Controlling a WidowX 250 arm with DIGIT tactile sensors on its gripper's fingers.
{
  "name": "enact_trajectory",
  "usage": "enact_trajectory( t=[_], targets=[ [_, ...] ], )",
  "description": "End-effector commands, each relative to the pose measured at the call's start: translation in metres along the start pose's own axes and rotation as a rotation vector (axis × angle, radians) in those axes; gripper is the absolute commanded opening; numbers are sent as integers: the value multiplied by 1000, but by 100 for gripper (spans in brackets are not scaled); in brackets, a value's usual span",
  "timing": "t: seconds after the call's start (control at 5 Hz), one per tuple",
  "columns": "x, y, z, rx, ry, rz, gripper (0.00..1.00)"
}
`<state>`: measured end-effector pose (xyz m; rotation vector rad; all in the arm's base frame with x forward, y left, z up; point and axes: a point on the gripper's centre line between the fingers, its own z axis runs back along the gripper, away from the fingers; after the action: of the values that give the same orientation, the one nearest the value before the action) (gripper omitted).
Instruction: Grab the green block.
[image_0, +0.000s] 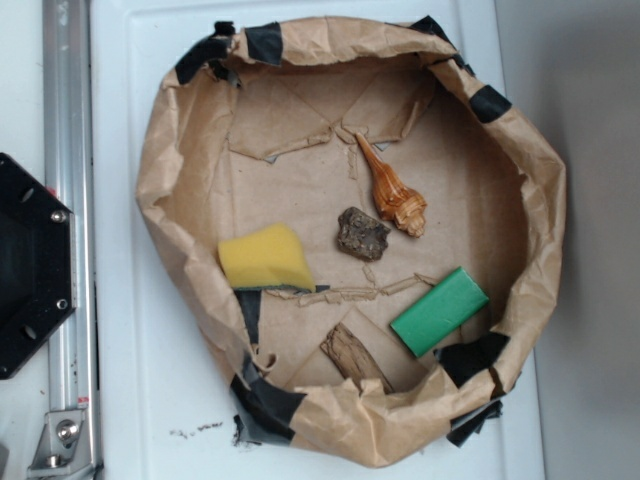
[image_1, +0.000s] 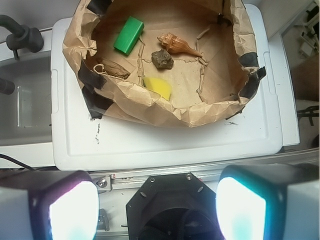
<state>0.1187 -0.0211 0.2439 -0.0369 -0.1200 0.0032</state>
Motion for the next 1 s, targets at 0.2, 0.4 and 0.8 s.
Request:
enact_trajectory(
  t=[0.2, 0.4, 0.8],
  targets=[
    [14, 9, -36, -51, -33, 60, 100],
    [31, 18, -68, -54, -72, 121, 100],
    [116, 6, -177, -71, -51, 255, 100]
  ],
)
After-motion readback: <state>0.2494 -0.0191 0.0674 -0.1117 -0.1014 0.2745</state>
